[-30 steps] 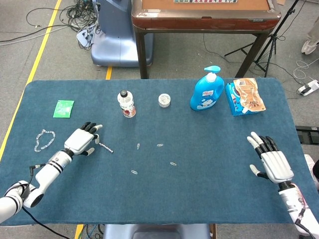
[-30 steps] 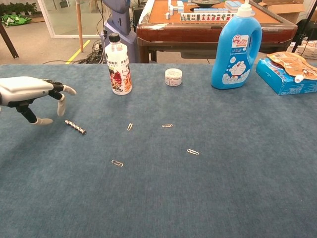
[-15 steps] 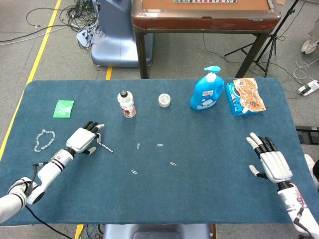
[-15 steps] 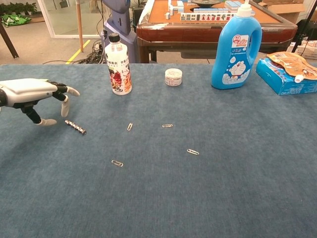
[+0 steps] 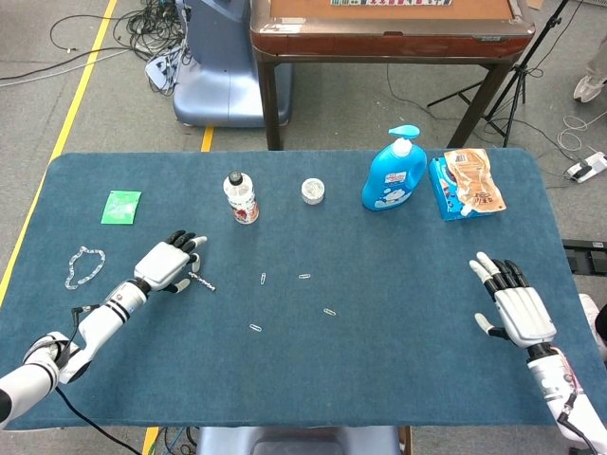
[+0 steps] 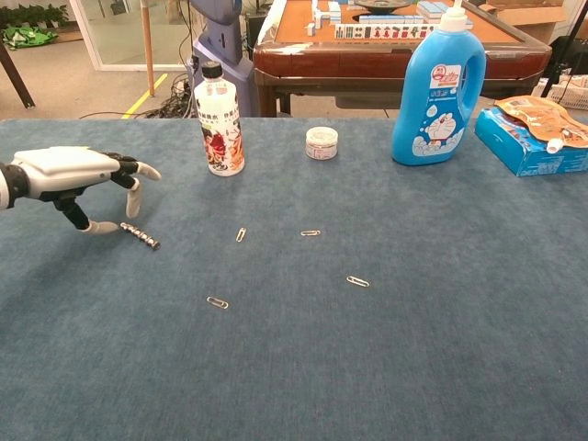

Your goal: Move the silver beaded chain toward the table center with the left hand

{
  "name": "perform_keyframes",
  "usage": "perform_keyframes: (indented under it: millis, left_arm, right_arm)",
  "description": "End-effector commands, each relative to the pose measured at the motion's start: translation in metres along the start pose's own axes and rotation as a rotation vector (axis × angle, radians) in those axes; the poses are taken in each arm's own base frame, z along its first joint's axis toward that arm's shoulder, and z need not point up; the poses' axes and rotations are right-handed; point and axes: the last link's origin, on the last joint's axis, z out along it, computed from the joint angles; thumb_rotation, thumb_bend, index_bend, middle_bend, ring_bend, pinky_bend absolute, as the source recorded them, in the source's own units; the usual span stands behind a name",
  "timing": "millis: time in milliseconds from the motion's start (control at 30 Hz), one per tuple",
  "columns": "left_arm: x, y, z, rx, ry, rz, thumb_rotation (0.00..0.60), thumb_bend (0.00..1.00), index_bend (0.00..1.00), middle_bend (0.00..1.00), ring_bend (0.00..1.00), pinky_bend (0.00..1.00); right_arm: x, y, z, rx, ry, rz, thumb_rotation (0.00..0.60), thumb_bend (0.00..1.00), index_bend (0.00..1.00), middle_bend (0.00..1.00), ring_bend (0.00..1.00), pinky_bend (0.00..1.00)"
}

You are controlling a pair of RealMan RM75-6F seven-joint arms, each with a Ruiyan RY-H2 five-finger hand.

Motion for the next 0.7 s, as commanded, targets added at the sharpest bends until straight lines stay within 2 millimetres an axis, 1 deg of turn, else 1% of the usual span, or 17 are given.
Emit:
perform_keyframes:
  millis: [33,367,700]
  left_arm:
    - [-0.0010,0.0009,0.0019,-0.002,-0.006,0.004,0.600,0.36,0.45,0.00,0.00,0.00]
    - [-0.0023,-0.0014,0.0094,0.001,-0.017,0.008,0.600,0.36,0.45,0.00,0.00,0.00]
    - [-0.0042,-0.0050,0.0112,0.002,-0.022,0.005,0.600,0.36,0.46,0.00,0.00,0.00]
  right_arm:
    - [0.0006,-0.0004,-0.0005,0.002,0.002,0.003,0.600,0.30,0.00,0.00,0.00,0.00]
    - [0.0008,0.0008,-0.0016,-0.003,-0.002,0.004,0.600,0.30,0.00,0.00,0.00,0.00]
    - [-0.0005,0.0008,-0.0006,-0.003,-0.010,0.003,0.600,0.31,0.00,0.00,0.00,0.00]
